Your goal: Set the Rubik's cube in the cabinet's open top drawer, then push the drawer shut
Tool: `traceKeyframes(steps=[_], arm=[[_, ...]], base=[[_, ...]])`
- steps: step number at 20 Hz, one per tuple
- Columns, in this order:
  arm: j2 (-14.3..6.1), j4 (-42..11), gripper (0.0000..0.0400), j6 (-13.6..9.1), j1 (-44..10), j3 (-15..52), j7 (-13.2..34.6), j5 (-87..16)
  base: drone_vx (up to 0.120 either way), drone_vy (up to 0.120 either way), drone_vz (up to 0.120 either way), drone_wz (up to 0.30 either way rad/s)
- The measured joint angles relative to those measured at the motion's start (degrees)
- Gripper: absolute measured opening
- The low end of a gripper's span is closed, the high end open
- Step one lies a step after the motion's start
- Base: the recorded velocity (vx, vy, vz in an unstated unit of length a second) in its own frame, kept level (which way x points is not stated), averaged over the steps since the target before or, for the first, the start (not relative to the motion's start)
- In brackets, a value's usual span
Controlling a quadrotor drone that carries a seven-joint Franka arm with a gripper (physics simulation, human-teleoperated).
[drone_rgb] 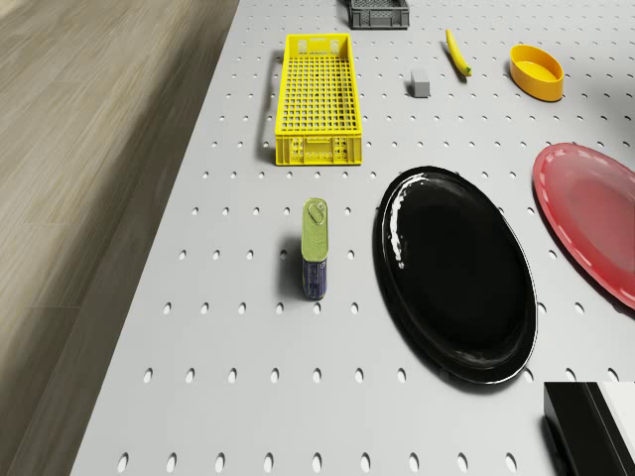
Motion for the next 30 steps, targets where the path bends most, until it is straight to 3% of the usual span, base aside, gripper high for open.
traceKeyframes(steps=[6, 11, 15, 18, 24, 30], arm=[[-1.7, -7.2, 0.04, 1.1, -5.1, 15.0, 3.7, -22.1], [-5.4, -23.7, 0.04, 1.6, -14.0, 33.1, 12.0, -53.0], [-8.6, -36.8, 0.04, -1.7, -25.3, 44.9, 22.1, -76.4], [-10.9, -42.1, 0.04, -5.8, -34.5, 51.0, 29.0, -87.8], [-14.7, -45.8, 0.04, -11.6, -47.3, 57.6, 37.5, -97.5], [-17.5, -46.4, 0.04, -13.2, -52.9, 60.3, 41.3, -99.6]], base=[[0.12, 0.0, 0.0, 0.0], [0.048, 0.0, -0.112, 0.0], [0.0, 0.0, -0.12, 0.0], [0.0, 0.0, -0.12, 0.0], [0.087, 0.0, -0.12, 0.0], [0.12, 0.0, -0.12, 0.0]])
